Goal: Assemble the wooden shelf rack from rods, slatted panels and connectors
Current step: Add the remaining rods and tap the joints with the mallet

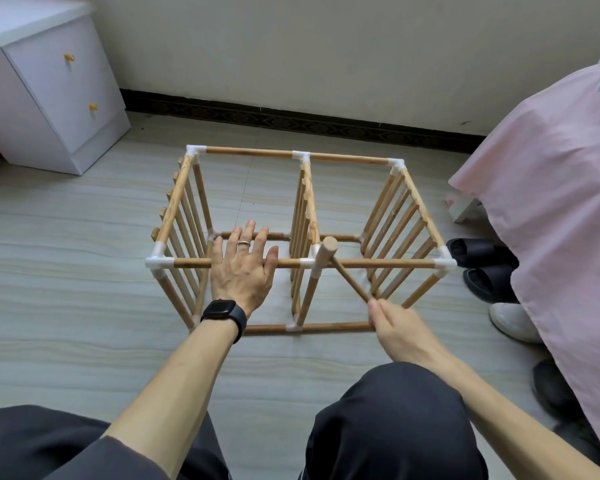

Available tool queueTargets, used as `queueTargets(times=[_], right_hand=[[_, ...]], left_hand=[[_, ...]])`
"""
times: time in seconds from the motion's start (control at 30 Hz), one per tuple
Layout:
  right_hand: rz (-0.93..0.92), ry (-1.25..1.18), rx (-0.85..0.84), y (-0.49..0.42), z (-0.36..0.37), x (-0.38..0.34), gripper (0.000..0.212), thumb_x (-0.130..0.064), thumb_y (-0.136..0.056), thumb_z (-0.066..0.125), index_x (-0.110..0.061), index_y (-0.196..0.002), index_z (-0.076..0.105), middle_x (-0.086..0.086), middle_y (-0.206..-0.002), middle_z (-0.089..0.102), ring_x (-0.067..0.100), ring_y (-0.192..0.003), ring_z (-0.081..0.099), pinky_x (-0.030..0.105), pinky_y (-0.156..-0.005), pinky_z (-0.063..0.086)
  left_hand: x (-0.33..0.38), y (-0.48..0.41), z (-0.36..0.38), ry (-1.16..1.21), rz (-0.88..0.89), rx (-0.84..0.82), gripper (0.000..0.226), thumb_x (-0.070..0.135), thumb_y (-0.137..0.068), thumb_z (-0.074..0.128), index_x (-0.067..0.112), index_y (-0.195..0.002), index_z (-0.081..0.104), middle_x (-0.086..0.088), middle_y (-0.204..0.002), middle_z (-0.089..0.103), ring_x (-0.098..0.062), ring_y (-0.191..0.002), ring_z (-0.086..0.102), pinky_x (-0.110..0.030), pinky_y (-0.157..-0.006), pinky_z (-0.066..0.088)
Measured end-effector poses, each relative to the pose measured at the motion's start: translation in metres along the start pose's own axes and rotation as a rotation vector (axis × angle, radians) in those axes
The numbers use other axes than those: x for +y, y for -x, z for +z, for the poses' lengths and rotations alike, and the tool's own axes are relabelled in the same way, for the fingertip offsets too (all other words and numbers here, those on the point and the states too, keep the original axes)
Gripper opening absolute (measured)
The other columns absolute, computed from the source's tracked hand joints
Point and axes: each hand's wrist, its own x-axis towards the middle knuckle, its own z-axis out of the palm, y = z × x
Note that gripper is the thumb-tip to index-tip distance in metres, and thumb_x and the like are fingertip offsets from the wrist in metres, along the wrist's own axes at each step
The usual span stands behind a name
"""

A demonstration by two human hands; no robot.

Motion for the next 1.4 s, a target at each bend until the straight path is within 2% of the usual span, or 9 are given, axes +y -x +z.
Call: queueTargets(times=[0.3,0.43,0.57,0.67,0.83,1.0,1.17,1.3,1.4], right_hand=[[-0.012,-0.217,0.386,-0.046,0.013,-0.021,0.044,-0.034,-0.111,0.031,-0.015,-0.080,0.054,0.001,-0.075,0.057,0.018,-0.073,0.055,0.036,-0.068,0.043],[-0.097,-0.166,0.515,-0.081,0.045,-0.039,0.041,-0.030,-0.110,0.027,-0.014,-0.085,0.056,0.002,-0.087,0.057,0.026,-0.095,0.052,0.042,-0.092,0.041],[-0.165,-0.153,0.478,-0.106,0.072,-0.039,0.035,-0.033,-0.108,0.028,-0.017,-0.090,0.054,0.007,-0.106,0.059,0.032,-0.122,0.046,0.043,-0.109,0.033],[-0.199,-0.138,0.490,-0.114,0.078,-0.029,0.044,-0.048,-0.105,0.019,-0.022,-0.087,0.050,-0.004,-0.098,0.055,0.026,-0.127,0.038,0.024,-0.102,0.021],[-0.291,-0.051,0.562,-0.127,0.074,-0.017,0.038,-0.041,-0.109,0.020,-0.028,-0.083,0.044,-0.007,-0.086,0.048,0.028,-0.111,0.041,0.029,-0.097,0.024],[-0.183,-0.034,0.573,-0.162,0.054,-0.015,0.041,-0.034,-0.107,0.025,-0.014,-0.081,0.050,0.009,-0.085,0.057,0.031,-0.105,0.043,0.050,-0.097,0.036],[-0.051,0.111,0.467,-0.182,0.029,-0.030,0.035,-0.033,-0.110,0.033,-0.017,-0.090,0.056,0.010,-0.117,0.065,0.032,-0.131,0.041,0.051,-0.111,0.030],[-0.236,-0.133,0.492,-0.130,0.032,-0.043,0.035,-0.033,-0.110,0.037,-0.026,-0.080,0.053,0.002,-0.081,0.061,0.018,-0.085,0.056,0.043,-0.073,0.048],[-0.332,-0.302,0.345,-0.071,0.040,-0.032,0.037,-0.052,-0.107,0.032,-0.034,-0.088,0.058,-0.001,-0.055,0.050,0.014,-0.045,0.047,0.027,-0.040,0.036]], left_hand=[[0.043,-0.012,-0.009,0.123,-0.062,-0.185,0.056,0.048,-0.106,0.018,0.026,-0.158,0.018,-0.003,-0.165,0.025,-0.022,-0.153,0.017,-0.051,-0.121,-0.008],[0.040,-0.034,-0.033,0.474,0.005,-0.427,0.048,0.038,-0.103,0.039,0.027,-0.149,0.037,-0.009,-0.147,0.050,-0.028,-0.138,0.044,-0.046,-0.119,0.025],[-0.033,-0.061,-0.062,-0.022,0.027,-0.135,0.049,0.042,-0.099,0.045,0.033,-0.148,0.040,-0.005,-0.161,0.032,-0.024,-0.151,0.021,-0.049,-0.120,0.023],[-0.094,-0.061,-0.066,-0.258,0.078,-0.314,0.044,0.045,-0.102,0.035,0.042,-0.146,0.040,0.000,-0.169,-0.008,-0.021,-0.155,-0.012,-0.058,-0.123,-0.003],[-0.097,-0.045,-0.055,-0.152,0.102,-0.290,0.013,0.038,-0.098,0.037,0.033,-0.091,0.046,-0.002,-0.168,-0.013,-0.017,-0.154,-0.017,-0.052,-0.123,-0.009],[-0.066,-0.027,-0.048,-0.064,0.081,-0.307,0.027,0.032,-0.100,0.031,0.023,-0.104,0.056,0.001,-0.169,-0.004,-0.014,-0.154,-0.016,-0.049,-0.124,-0.011],[-0.036,-0.009,-0.038,0.133,0.088,-0.265,0.018,0.030,-0.101,0.035,0.020,-0.099,0.049,-0.003,-0.169,0.009,-0.017,-0.155,-0.011,-0.043,-0.124,-0.006],[-0.021,-0.007,-0.026,0.125,0.020,-0.164,0.030,0.032,-0.099,0.027,0.020,-0.114,0.049,-0.004,-0.165,0.022,-0.019,-0.156,-0.005,-0.046,-0.124,-0.003],[-0.008,-0.011,-0.021,0.154,-0.046,-0.120,0.050,0.036,-0.088,0.020,0.018,-0.124,0.049,-0.005,-0.162,0.027,-0.020,-0.156,-0.001,-0.048,-0.124,-0.002]])
